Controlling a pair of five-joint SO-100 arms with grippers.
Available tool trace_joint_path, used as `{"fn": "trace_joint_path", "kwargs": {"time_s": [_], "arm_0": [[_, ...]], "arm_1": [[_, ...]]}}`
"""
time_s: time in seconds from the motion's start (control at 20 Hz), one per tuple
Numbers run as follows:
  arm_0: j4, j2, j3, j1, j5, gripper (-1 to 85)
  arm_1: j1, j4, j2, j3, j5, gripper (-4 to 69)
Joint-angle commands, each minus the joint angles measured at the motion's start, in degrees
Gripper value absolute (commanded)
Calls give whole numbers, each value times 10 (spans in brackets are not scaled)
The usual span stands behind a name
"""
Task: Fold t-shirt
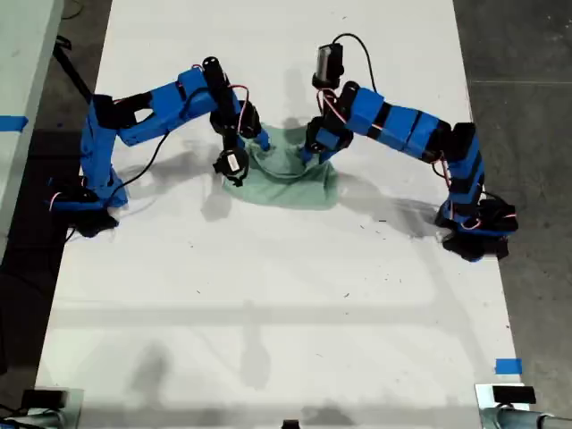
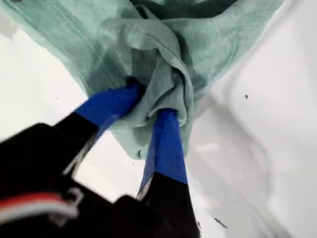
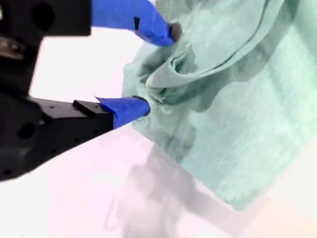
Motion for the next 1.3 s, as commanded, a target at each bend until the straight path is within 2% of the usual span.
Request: {"fn": "trace_joint_path", "kwargs": {"time_s": [0.0,0.2,0.35,0.5,0.65,0.8,0.95,1.05,1.15,1.25], "arm_0": [[-9,76,-23,-33,-16,297],[-10,128,-3,-69,-18,286],[23,127,28,-85,-19,264],[35,140,75,-92,-18,96],[23,243,174,-92,-19,49],[-10,398,337,-93,-20,33],[-89,592,565,-77,-40,1],[-134,743,726,-69,-47,0],[-163,874,874,-34,-88,0],[-188,1054,1020,23,-164,0]], "arm_1": [[41,10,60,-37,-19,293],[91,36,98,-5,-30,271],[141,38,157,97,-47,259],[197,33,263,206,-76,248],[236,33,416,319,-98,112],[244,47,547,431,-91,75],[212,37,673,589,-36,45],[162,25,778,684,24,27],[74,11,848,749,92,-3],[-5,-21,931,824,187,-8]]}}
